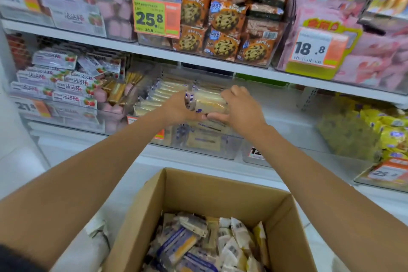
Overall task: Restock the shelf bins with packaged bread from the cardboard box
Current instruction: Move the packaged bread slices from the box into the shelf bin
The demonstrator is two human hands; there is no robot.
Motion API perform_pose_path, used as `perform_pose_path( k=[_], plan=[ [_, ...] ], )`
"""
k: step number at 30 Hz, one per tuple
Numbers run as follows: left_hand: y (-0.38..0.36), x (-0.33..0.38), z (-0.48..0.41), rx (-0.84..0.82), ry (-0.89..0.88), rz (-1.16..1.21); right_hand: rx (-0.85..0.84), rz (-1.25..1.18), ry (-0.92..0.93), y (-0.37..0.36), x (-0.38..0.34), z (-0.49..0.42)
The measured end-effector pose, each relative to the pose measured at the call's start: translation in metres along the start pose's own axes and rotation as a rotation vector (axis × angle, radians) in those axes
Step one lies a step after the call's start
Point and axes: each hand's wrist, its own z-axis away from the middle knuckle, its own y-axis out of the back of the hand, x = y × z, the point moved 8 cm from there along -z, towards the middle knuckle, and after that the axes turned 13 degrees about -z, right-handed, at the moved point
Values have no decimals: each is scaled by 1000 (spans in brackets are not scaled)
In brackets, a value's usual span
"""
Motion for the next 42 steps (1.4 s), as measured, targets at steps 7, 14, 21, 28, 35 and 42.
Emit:
perform_pose_path(
  k=[7, 14, 21, 28, 35, 42],
  plan=[
    [-13, -27, -37, -33, -113, -69, -237, -70, -11, -49, 16, -23],
    [-20, -43, -47, -96, -72, -342, -424, -179, -76, -80, 18, -16],
    [-15, -46, -47, -121, -100, -305, -394, -344, -283, -65, 37, -40],
    [-15, -47, -41, -194, -166, -331, -557, -382, -282, -62, 54, -59],
    [-28, -33, -36, -163, -225, -526, -713, -221, -214, -84, 60, -61],
    [-33, -50, -34, -148, -249, -731, -459, -442, -137, -63, 52, -59]
  ],
)
